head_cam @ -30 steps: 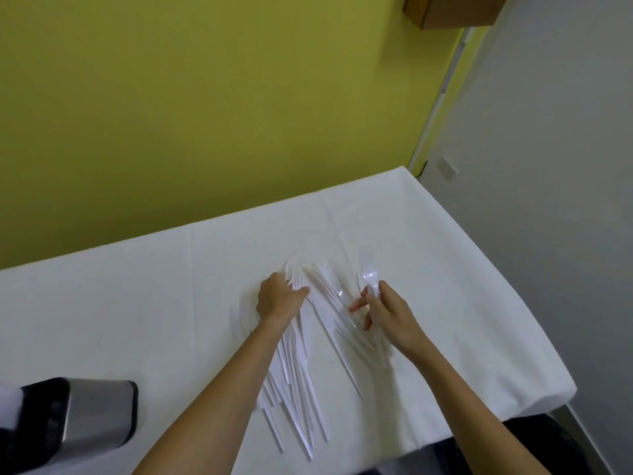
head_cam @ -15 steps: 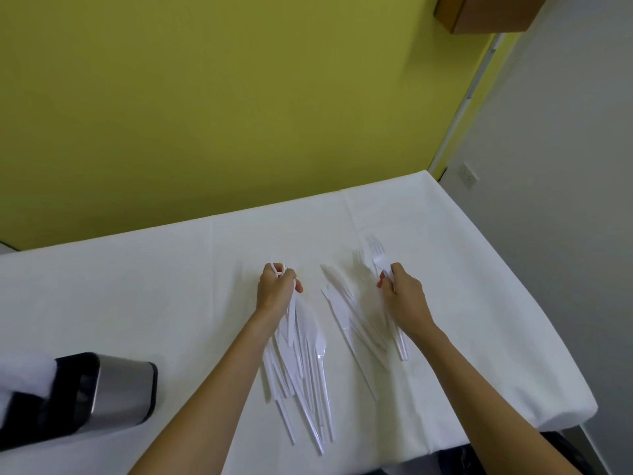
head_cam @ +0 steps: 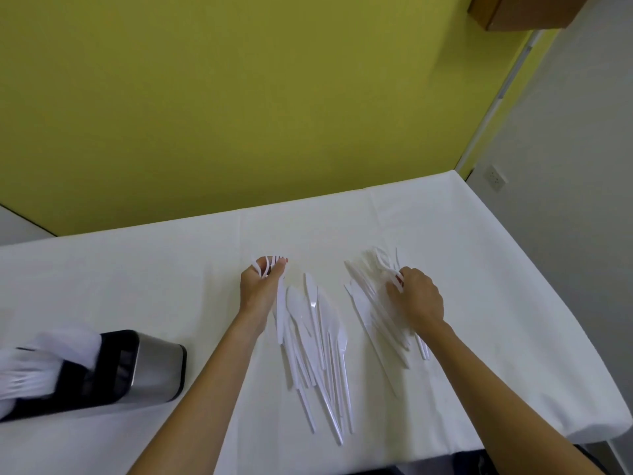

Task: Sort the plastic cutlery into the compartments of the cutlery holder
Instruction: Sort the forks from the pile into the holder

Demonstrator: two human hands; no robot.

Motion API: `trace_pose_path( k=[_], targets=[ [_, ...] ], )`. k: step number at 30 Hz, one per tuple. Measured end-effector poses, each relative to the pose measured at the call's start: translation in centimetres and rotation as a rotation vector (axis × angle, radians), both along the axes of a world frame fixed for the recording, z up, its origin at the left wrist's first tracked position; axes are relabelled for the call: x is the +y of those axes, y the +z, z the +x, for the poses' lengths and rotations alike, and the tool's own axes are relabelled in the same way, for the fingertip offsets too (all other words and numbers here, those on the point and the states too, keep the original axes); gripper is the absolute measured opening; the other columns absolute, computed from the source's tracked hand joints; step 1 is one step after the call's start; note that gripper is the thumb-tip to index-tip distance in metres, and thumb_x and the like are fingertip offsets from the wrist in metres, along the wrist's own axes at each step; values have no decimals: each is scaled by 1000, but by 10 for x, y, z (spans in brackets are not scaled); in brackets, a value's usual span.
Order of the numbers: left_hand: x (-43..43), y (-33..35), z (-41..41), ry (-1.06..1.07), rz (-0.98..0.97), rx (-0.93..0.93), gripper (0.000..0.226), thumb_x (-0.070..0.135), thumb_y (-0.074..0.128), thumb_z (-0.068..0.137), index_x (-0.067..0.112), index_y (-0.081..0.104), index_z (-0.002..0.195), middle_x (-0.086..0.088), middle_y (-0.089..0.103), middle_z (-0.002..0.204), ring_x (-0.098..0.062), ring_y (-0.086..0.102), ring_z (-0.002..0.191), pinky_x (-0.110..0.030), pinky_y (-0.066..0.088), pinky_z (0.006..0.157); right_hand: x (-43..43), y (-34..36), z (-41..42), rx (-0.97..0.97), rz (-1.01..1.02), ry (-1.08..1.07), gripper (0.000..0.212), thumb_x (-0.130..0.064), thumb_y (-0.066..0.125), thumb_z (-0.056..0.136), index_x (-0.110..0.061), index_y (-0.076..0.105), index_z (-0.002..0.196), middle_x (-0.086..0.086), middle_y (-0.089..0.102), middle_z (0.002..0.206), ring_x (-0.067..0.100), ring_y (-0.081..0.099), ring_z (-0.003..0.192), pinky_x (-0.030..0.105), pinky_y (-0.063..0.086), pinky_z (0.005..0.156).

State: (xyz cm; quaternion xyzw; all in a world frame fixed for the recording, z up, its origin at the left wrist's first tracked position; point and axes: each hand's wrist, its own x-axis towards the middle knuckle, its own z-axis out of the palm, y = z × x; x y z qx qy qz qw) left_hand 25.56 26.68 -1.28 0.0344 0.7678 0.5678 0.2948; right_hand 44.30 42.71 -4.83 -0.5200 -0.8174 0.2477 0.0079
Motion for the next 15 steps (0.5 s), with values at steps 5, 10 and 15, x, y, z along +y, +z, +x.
trace_pose_path(
  k=[5,10,15],
  targets=[
    [-7,6,-6,-7,-31,75,25,22,64,91,9,66,113,7,59,78,-4,48,61,-15,40,58,0,9,6,147,-133,-17,24,-30,47,95,-11,43,81,0,47,67,18,42,59,29,31,52],
    [-6,23,-3,-114,-28,2,19,19,66,89,13,65,108,12,49,55,-3,41,41,-8,30,38,-18,24,14,511,-510,-102,20,-25,49,95,-6,45,89,5,50,69,17,47,55,30,41,56],
    [-2,39,10,-346,-21,-23,8,19,68,88,15,65,94,17,44,38,-3,34,33,-9,28,39,-45,38,14,612,-775,-54,22,-23,44,101,-5,55,106,6,61,67,13,51,47,21,44,50]
  ],
)
